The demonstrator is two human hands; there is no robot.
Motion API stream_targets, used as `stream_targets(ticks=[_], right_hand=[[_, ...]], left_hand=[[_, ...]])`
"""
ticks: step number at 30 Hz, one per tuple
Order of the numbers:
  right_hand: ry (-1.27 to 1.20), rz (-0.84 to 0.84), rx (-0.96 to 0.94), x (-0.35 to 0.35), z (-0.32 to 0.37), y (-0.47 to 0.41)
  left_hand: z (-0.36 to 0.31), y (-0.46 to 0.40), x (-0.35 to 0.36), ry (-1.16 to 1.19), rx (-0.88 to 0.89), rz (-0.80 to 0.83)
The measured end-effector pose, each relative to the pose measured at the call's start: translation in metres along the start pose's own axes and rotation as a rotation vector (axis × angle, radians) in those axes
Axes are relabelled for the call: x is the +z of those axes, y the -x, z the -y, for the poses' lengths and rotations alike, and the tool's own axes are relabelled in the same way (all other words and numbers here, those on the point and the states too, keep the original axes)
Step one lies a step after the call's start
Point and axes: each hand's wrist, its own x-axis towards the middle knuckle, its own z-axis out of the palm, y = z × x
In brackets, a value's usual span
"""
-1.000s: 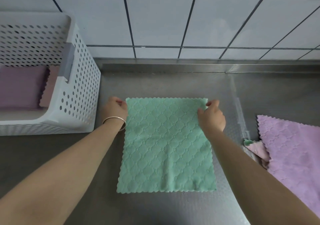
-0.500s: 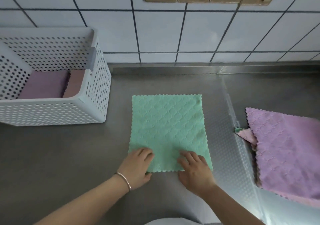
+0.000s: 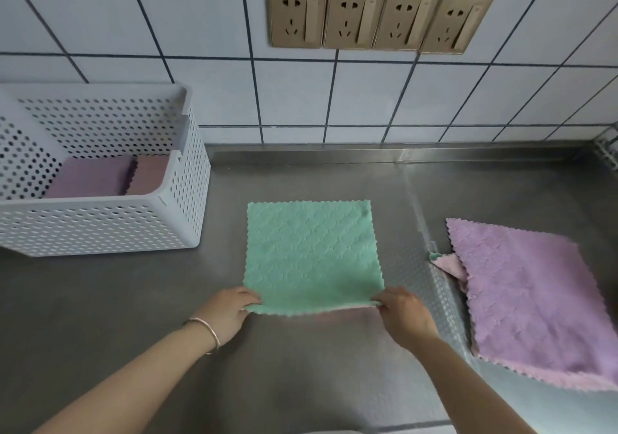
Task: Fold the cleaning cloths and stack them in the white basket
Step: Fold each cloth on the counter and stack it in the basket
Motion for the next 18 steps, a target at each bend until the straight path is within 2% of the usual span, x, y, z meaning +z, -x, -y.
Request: stream_targets(ticks=[2,4,8,10,14,16,18], right_hand=[[-0.064,0.172,0.083,-0.016,-0.004,-0.007],[-0.085,0.361,0.084,-0.033,-0.005,-0.011],[-0.112,0.548,0.098,-0.052,-0.008,-0.024],[-0.215,0.527,0.154,-0.054,-0.01,-0.036],[-0.435,0.323,0.278,-0.053,-0.001,-0.058],[-0.463,0.252,0.31,-0.049,0.005,-0.067],[-0.457,0.199,0.336,-0.044,0.009,-0.079]], left_hand=[[0.001,0.0,-0.018,-0.033,-0.08,0.184],[0.005,-0.001,-0.028,-0.072,-0.113,0.333],[0.013,-0.004,-0.038,-0.082,-0.193,0.458],[0.017,-0.008,-0.042,0.095,-0.273,0.392],[0.012,-0.025,-0.043,0.584,-0.464,0.088],[0.008,-0.034,-0.04,0.689,-0.53,-0.032],[0.006,-0.044,-0.037,0.695,-0.58,-0.083]])
